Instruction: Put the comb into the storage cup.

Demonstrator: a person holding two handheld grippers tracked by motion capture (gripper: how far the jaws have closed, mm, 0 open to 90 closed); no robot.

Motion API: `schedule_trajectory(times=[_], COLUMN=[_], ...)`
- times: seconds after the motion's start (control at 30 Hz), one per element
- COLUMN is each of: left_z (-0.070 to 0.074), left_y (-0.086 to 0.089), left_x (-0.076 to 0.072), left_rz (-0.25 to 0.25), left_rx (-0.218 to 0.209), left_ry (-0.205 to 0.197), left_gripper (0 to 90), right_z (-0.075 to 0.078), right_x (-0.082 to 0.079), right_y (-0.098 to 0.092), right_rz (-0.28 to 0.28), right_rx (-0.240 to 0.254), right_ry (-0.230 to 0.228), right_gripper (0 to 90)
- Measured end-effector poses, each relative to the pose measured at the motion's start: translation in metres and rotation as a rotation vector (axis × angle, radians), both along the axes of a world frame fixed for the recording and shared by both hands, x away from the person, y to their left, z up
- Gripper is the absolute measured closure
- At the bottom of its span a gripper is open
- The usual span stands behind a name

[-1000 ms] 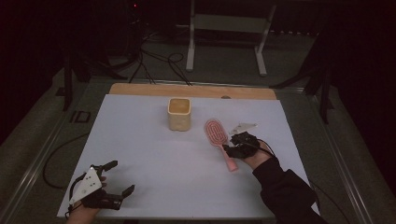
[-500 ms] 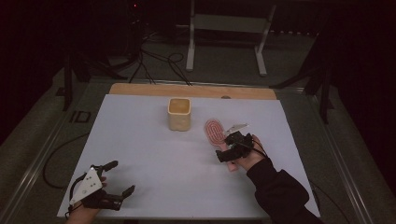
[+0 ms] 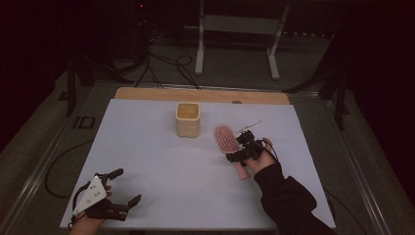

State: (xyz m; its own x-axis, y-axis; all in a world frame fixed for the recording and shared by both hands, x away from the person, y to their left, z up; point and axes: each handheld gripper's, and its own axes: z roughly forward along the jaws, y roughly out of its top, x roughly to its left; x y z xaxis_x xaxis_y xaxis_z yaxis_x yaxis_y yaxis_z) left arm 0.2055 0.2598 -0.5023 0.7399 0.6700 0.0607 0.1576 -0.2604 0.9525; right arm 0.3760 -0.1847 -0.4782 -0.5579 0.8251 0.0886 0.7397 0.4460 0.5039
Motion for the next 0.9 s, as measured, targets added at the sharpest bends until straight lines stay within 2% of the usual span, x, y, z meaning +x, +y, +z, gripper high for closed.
schedule_trajectory(times=[0.07, 0.2, 0.27, 0.3, 0.37, 0.5, 0.6, 0.77, 0.9], left_z=[0.000, 0.000, 0.000, 0.000, 0.000, 0.001, 0.001, 0.001, 0.001], left_y=[0.000, 0.000, 0.000, 0.000, 0.000, 0.001, 0.001, 0.001, 0.001], left_x=[0.000, 0.000, 0.000, 0.000, 0.000, 0.000, -0.001, -0.001, -0.001], left_rz=[0.000, 0.000, -0.001, -0.001, -0.001, 0.000, 0.001, 0.002, 0.000], left_rx=[-0.003, -0.002, -0.002, -0.002, -0.003, -0.002, -0.002, -0.007, -0.004], left_ry=[-0.001, -0.001, -0.001, -0.002, -0.002, -0.003, -0.004, -0.005, -0.007], left_gripper=[0.0, 0.0, 0.0, 0.0, 0.0, 0.0, 0.0, 0.0, 0.0], right_z=[-0.002, -0.005, -0.005, -0.005, -0.004, -0.005, -0.005, -0.006, -0.007], right_x=[0.002, 0.003, 0.000, 0.000, 0.001, 0.004, 0.006, 0.008, 0.008], right_y=[0.002, 0.008, 0.013, 0.014, 0.016, 0.017, 0.017, 0.022, 0.023], right_rz=[-0.029, -0.037, -0.057, -0.072, -0.093, -0.133, -0.159, -0.162, -0.185], right_rx=[-0.017, -0.038, -0.105, -0.117, -0.098, -0.111, -0.124, -0.138, -0.136], right_ry=[0.014, 0.044, 0.002, -0.008, 0.024, 0.055, 0.060, 0.099, 0.114], right_gripper=[13.4, 12.9, 8.3, 8.3, 8.3, 8.9, 16.9, 27.3, 41.1])
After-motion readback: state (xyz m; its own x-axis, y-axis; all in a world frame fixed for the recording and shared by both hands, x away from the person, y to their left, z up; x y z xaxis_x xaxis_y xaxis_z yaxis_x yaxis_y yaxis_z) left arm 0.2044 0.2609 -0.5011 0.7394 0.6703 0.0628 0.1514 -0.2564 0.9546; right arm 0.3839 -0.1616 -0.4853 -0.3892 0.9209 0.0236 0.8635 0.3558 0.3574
